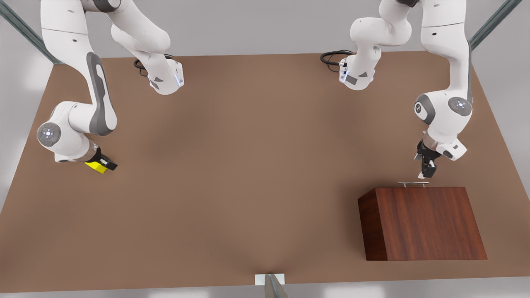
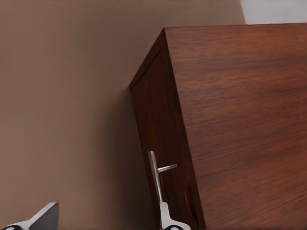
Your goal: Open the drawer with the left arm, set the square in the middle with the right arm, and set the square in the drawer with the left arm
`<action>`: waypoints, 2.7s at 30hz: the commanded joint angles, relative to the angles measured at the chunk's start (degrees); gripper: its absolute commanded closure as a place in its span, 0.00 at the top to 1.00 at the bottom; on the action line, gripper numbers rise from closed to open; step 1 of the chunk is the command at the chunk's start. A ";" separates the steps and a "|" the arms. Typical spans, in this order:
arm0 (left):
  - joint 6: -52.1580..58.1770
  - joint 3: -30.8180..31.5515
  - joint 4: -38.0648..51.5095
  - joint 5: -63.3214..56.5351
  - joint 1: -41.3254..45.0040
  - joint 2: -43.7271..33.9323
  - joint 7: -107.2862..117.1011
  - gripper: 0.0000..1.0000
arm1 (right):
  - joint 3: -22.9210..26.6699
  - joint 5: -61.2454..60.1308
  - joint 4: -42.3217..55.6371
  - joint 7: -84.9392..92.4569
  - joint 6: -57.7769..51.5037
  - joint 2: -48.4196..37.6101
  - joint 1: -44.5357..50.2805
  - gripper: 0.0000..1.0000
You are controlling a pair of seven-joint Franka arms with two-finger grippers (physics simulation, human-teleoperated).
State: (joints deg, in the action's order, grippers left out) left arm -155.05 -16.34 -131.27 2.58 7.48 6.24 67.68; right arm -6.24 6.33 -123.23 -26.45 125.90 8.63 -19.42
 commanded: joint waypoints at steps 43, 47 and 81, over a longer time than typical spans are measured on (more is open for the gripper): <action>2.73 0.78 0.14 0.50 -0.71 3.17 0.09 1.00 | 0.70 -1.50 -0.25 6.06 13.40 16.42 -14.68 0.91; 4.93 0.78 0.05 0.50 -0.54 2.64 0.18 1.00 | 0.70 -1.50 -1.05 6.15 13.49 16.16 -14.68 0.89; 21.45 0.61 -0.39 0.50 -0.54 -3.51 1.05 1.00 | -25.75 -1.32 23.19 -23.00 -4.96 16.41 5.96 0.55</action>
State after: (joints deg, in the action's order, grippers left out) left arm -133.20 -15.73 -131.66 3.10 6.93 2.52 68.73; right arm -32.01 4.92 -98.59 -54.23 120.93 25.59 -10.88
